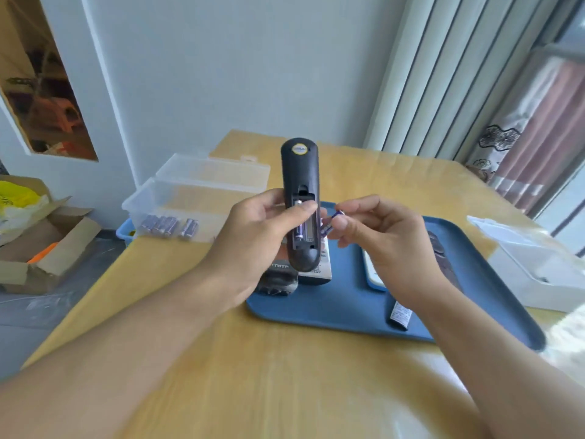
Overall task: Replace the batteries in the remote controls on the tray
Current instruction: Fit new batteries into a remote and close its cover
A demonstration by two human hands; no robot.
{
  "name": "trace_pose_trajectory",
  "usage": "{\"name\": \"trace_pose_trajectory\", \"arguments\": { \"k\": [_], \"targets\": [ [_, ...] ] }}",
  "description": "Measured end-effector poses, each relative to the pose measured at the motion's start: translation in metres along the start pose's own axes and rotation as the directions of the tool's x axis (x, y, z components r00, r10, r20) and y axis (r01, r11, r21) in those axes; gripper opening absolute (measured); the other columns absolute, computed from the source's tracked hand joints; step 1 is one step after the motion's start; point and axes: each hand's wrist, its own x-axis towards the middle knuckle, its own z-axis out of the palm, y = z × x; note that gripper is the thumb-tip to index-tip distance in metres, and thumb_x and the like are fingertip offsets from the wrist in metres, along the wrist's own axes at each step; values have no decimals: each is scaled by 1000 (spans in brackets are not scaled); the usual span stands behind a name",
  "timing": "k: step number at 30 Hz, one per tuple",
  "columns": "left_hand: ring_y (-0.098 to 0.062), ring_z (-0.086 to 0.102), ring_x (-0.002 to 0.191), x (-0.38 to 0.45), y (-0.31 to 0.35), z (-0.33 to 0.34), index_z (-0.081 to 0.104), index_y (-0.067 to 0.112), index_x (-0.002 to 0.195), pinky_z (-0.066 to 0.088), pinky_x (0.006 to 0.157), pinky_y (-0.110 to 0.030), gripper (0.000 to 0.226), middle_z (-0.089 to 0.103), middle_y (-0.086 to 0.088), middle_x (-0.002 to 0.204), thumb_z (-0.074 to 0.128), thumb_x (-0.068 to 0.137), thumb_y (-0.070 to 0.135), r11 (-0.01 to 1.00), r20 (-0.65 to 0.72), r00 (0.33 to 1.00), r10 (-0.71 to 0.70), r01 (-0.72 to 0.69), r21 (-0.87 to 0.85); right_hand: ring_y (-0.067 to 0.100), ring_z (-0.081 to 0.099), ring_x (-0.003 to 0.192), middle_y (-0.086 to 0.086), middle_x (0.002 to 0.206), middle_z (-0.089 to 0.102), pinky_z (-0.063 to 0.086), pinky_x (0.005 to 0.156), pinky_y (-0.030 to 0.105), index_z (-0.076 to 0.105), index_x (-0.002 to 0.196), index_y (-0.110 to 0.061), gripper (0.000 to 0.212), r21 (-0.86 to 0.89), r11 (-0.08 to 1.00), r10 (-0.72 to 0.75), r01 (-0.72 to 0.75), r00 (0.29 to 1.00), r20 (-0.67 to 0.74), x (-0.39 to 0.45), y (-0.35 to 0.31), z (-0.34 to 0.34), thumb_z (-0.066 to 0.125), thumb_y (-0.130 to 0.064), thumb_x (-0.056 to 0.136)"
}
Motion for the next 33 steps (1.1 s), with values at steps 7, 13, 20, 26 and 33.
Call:
{"name": "trace_pose_trajectory", "arguments": {
  "k": [7, 13, 20, 26, 33],
  "targets": [
    [-32, 73, 84, -3, -6, 2, 70, 5, 114, 62, 84, -46, 22, 76, -19, 107, 64, 93, 5, 997, -10, 998, -67, 67, -24, 14, 65, 64, 4, 75, 73, 51, 59, 22, 73, 97, -12, 17, 31, 999, -35, 35, 999, 5, -3, -4, -6, 69, -19, 82],
    [-30, 75, 89, -4, -9, 6, 69, 4, 120, 63, 81, -39, 26, 74, -21, 112, 58, 97, 8, 989, 48, 991, -126, 129, -76, 16, 62, 63, 1, 80, 75, 48, 56, 21, 73, 98, -13, 20, 18, 1000, -21, 21, 1000, -4, -2, -1, -6, 66, -24, 83],
    [-40, 73, 100, -2, -7, 3, 65, -2, 124, 63, 82, -43, 37, 72, -25, 116, 49, 103, 24, 958, 51, 977, -208, 214, -192, 14, 62, 58, 1, 79, 76, 46, 53, 21, 73, 94, -12, 19, 10, 1000, -20, 20, 1000, -13, -3, 2, -4, 68, -25, 81],
    [-42, 73, 98, -1, -7, 3, 65, -3, 124, 64, 77, -41, 37, 72, -26, 114, 45, 106, 22, 952, 41, 975, -219, 222, -212, 14, 63, 59, 4, 77, 75, 46, 53, 22, 73, 92, -13, 21, -4, 1000, -10, 10, 999, -37, -3, 2, -4, 70, -28, 79],
    [-36, 75, 99, -1, -9, 0, 68, 8, 123, 62, 69, -38, 35, 76, -17, 111, 45, 105, 27, 977, 28, 979, -203, 204, -62, 14, 62, 58, 4, 73, 74, 46, 53, 22, 72, 89, -15, 18, -42, 999, -35, 34, 999, -34, -4, 4, -5, 72, -30, 78]
  ]
}}
